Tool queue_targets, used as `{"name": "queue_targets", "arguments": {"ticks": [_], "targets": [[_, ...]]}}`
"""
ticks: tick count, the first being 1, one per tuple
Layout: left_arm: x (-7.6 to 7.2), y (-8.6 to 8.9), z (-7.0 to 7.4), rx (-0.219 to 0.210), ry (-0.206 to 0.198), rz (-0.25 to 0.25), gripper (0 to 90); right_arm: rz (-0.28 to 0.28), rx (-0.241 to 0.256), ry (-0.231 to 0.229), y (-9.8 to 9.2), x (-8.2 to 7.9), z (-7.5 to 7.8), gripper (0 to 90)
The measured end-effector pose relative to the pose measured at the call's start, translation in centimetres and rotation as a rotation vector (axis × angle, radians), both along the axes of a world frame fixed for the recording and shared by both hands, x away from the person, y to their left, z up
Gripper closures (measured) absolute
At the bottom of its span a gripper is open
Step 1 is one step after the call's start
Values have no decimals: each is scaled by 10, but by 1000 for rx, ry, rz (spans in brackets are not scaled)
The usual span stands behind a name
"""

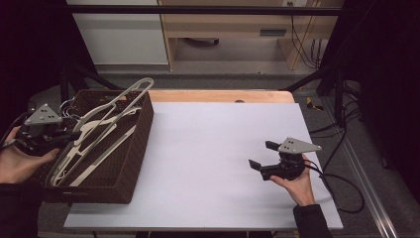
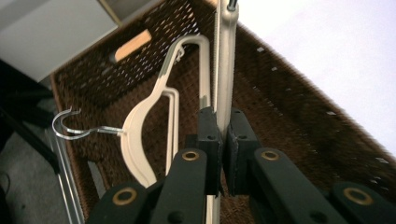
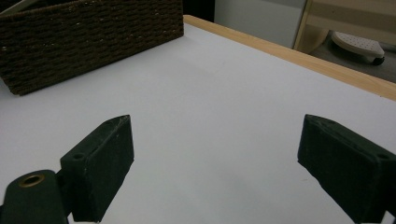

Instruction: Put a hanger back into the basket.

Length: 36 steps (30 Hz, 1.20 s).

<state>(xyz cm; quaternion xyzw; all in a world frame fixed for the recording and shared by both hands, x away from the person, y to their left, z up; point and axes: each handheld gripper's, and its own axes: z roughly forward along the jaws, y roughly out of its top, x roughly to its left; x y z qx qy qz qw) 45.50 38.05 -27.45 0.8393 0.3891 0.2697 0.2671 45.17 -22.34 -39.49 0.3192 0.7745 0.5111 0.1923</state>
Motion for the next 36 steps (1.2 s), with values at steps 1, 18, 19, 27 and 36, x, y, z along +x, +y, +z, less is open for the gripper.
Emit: {"name": "queue_targets", "arguments": {"ticks": [1,18,19,27,36], "targets": [[2,2,-2,-7,-2,8,862,0,0,1,0,0,0,110],[45,28,-63,-68,157,102,860,6,-8,11,3,2,-3,113],[46,29,-65,-91,157,103,860,6,-8,12,3,2,-3,113],[54,28,-82,-87,141,173,828,9,-10,16,3,2,-3,113],[30,51,-70,-192,-13,276,631,6,-7,13,3,3,-3,111]]}}
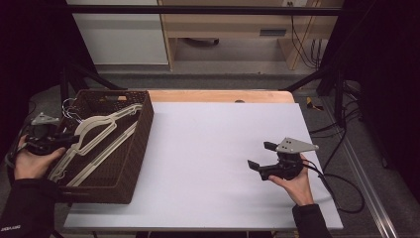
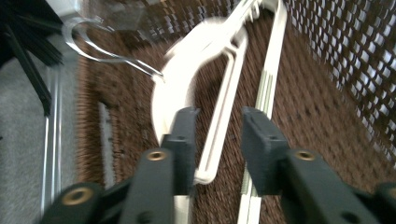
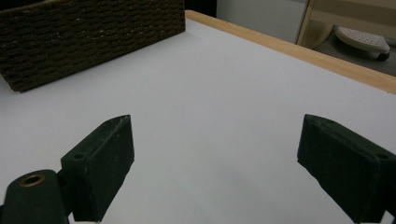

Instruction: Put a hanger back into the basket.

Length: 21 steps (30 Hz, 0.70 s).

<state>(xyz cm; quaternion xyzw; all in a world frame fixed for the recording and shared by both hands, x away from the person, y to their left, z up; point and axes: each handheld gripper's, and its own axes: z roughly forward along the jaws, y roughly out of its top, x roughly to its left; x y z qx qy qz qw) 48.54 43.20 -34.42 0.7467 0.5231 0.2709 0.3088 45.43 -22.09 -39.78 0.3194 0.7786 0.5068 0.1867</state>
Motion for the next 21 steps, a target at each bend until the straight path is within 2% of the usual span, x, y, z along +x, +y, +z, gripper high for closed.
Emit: {"name": "queue_targets", "arguments": {"ticks": [5,7,10,12,17,21], "targets": [[-20,-7,6,-46,-106,-17,470,-10,11,-6,-2,-1,1,106],[-29,-15,9,-86,-143,-52,403,-14,15,-10,-2,-1,1,104],[-41,-29,9,-117,-197,-99,317,-21,23,-15,-3,-2,2,99],[-48,-41,9,-130,-217,-129,264,-25,31,-22,-4,-2,3,93],[-64,-73,6,-213,-267,-206,155,-41,59,-43,-7,-6,6,83],[-73,-99,2,-241,-301,-268,104,-49,71,-57,-10,-9,7,73]]}}
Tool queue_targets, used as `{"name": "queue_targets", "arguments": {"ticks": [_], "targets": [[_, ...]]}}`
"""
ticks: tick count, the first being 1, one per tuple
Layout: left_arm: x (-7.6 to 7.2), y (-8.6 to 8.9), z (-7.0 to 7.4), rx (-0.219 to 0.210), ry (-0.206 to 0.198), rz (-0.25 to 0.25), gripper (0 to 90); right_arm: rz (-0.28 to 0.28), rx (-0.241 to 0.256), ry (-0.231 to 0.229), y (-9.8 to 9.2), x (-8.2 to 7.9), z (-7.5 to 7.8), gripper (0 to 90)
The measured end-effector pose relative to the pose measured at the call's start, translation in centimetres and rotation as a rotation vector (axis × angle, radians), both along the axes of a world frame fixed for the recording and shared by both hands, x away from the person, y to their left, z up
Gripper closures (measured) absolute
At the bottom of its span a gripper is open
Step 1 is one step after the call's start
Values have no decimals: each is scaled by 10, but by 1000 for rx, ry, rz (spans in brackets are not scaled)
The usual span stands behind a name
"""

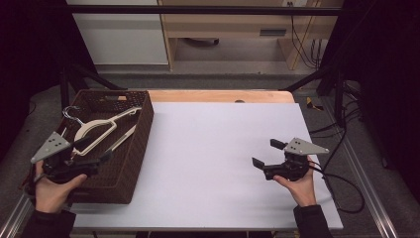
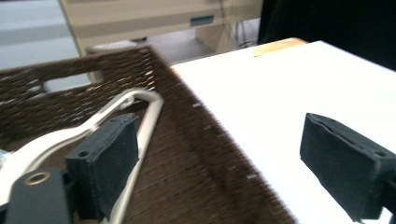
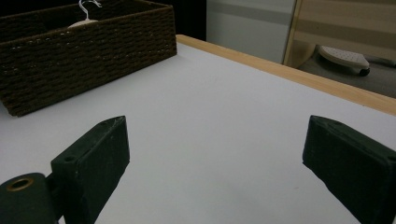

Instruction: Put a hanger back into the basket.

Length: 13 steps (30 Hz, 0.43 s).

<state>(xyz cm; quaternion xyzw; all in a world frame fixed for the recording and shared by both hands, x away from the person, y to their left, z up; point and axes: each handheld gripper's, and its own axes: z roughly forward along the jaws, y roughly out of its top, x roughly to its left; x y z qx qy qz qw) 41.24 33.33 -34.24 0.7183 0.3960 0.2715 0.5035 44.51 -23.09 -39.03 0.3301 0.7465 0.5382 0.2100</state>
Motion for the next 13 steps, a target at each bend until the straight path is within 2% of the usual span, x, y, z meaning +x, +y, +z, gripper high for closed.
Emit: {"name": "queue_targets", "arguments": {"ticks": [3,6,10,13], "targets": [[-3,-13,-5,-12,-9,-43,82,-5,16,-4,-2,-2,0,66],[-4,-24,-13,7,-6,-74,65,-15,28,-1,-6,-4,-1,61],[-4,-33,-22,13,6,-82,57,-27,39,-4,-12,-6,-1,56],[-4,-36,-27,37,8,-81,52,-36,45,-2,-15,-7,-1,54]]}}
